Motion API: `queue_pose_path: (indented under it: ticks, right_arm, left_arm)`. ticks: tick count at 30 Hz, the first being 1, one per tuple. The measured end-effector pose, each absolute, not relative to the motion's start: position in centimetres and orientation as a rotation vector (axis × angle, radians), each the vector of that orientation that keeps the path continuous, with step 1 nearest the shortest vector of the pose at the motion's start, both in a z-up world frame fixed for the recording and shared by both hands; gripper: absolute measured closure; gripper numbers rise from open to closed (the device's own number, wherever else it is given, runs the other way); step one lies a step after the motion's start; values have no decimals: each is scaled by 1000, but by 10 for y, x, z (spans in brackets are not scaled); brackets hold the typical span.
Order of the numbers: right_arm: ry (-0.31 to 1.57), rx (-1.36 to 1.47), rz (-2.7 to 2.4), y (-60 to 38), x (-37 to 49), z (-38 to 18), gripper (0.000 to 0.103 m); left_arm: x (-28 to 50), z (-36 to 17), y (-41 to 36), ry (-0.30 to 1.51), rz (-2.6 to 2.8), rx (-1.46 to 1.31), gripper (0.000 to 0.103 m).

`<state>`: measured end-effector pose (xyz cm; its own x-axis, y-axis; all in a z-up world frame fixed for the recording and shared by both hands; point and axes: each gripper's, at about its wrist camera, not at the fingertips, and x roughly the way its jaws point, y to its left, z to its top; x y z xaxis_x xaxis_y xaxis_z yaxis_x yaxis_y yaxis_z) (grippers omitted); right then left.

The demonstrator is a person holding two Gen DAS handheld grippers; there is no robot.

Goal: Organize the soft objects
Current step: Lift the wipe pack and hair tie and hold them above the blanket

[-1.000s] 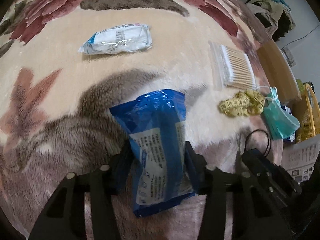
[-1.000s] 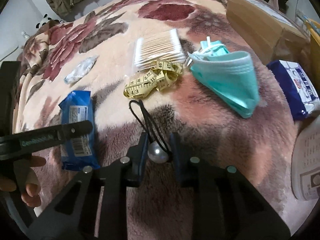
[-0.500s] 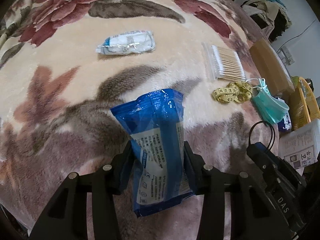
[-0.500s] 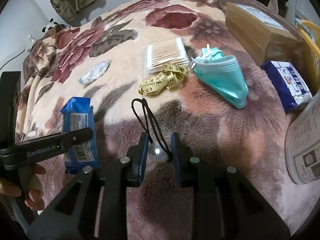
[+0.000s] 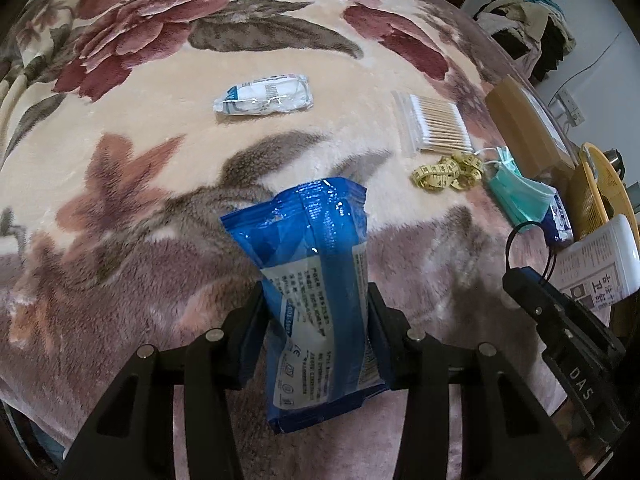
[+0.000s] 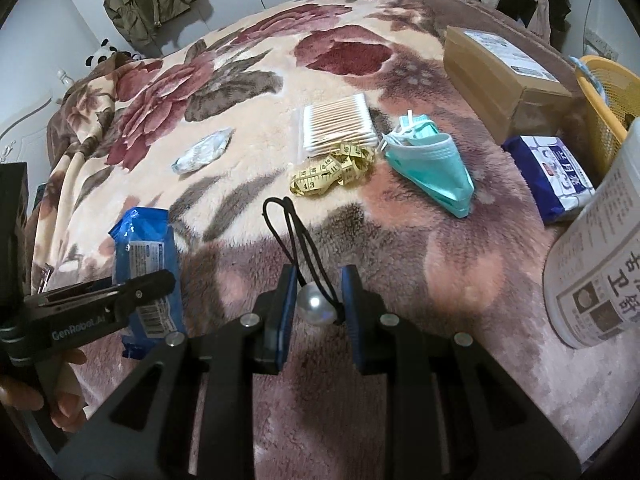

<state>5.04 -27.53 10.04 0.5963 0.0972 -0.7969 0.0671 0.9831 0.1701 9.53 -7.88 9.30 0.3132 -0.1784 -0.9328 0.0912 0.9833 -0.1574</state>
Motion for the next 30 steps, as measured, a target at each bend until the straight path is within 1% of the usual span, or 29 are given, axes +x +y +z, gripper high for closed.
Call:
queue_pose_path:
  ticks: [30]
  right_arm:
    - [860,169,8,-275,4,140,79]
  left_arm:
    - [51,146,-91,1149,-210,-53,56]
